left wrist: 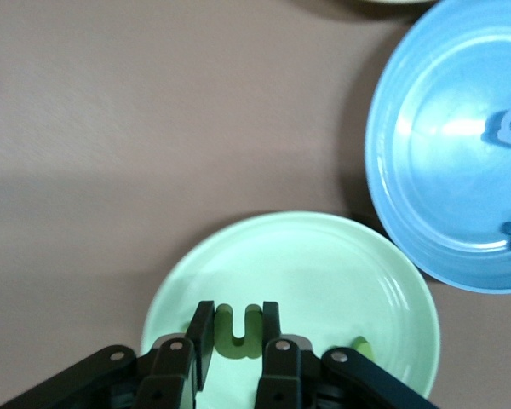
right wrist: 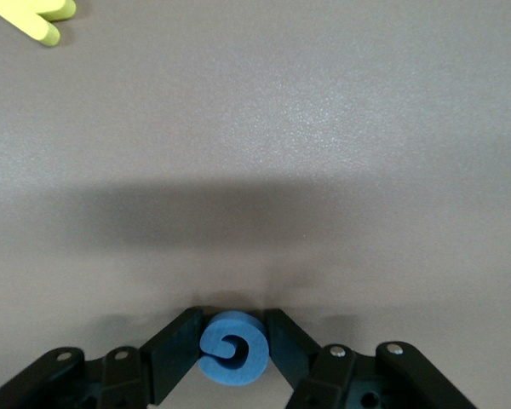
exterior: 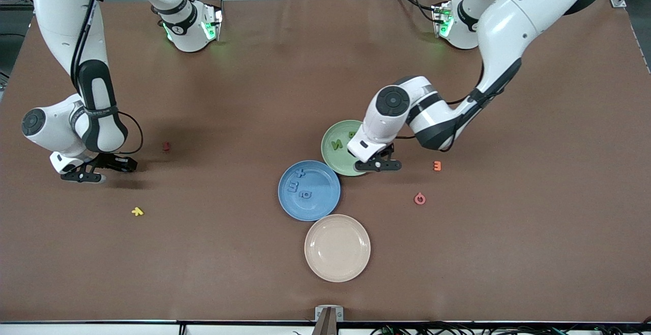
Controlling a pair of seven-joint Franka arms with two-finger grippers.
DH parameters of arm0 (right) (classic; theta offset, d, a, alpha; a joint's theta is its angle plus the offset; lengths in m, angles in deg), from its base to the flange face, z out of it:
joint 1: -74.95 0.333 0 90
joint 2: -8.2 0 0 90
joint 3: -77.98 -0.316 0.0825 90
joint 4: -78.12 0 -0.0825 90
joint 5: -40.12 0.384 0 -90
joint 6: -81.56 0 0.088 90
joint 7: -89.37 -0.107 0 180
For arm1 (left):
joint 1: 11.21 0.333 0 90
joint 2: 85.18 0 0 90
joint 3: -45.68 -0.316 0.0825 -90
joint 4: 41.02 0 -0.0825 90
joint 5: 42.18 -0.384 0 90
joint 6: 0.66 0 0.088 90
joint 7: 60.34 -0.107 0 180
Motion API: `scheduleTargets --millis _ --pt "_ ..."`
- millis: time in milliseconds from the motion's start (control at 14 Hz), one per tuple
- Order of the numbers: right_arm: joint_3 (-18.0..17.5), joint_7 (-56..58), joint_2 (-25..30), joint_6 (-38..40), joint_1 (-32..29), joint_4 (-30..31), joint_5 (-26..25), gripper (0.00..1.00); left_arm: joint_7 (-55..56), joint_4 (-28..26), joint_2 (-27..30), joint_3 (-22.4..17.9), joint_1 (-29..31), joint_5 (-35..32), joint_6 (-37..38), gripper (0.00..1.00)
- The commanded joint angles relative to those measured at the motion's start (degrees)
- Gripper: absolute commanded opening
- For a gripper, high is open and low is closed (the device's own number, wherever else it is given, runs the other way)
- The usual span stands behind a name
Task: Sort letters by color into matching plates
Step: 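Carry the blue G toward the blue plate while the left gripper drops green U, then release the blue G onto the blue plate while the left gripper withdraws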
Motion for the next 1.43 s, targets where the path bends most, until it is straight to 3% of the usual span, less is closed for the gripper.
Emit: scheduleTargets --millis 0,215,429,716,787,930,1073,1216,1359 --pt "-0.42 -0.36 0.23 1.45 1.33 -1.66 1.79 0.00 0.24 3.49 -0.32 -6.21 -7.05 3.78 1.04 0.25" --pt "-0.15 -5.55 0.23 6.11 2.65 -5.17 1.35 0.00 0.77 5.08 -1.37 -10.27 -11.55 4.67 0.95 0.26" --pt "-0.06 -16.07 0.23 8.14 7.38 -6.68 1.09 0.00 1.03 5.17 -1.73 -10.28 -11.83 4.67 0.95 0.30" --pt "1.78 -39.08 0.14 11.03 18.80 -8.86 0.82 0.00 1.47 4.91 -1.64 -10.28 -11.56 4.67 0.95 0.52" --pt "1.78 -45.58 0.05 13.74 20.83 -11.05 0.65 0.00 1.47 4.91 -1.56 -10.28 -11.47 4.67 0.95 0.61" --pt "1.70 -58.15 -0.03 18.75 24.26 -15.80 -1.80 0.00 1.21 4.82 -1.12 -10.28 -10.69 4.67 1.04 0.63" --pt "1.26 -72.21 -0.56 22.54 27.51 -21.85 -4.44 0.00 0.69 4.64 0.63 -10.01 -9.20 4.67 2.79 0.77" --pt "0.12 -81.81 -1.79 22.91 29.98 -26.00 -4.19 0.00 0.42 4.64 2.48 -8.44 -6.39 4.67 4.90 0.88" --pt "-4.25 -89.46 -2.40 22.56 30.43 -29.34 -3.92 0.00 -0.28 4.38 4.59 -4.85 -1.04 4.67 7.44 0.99"
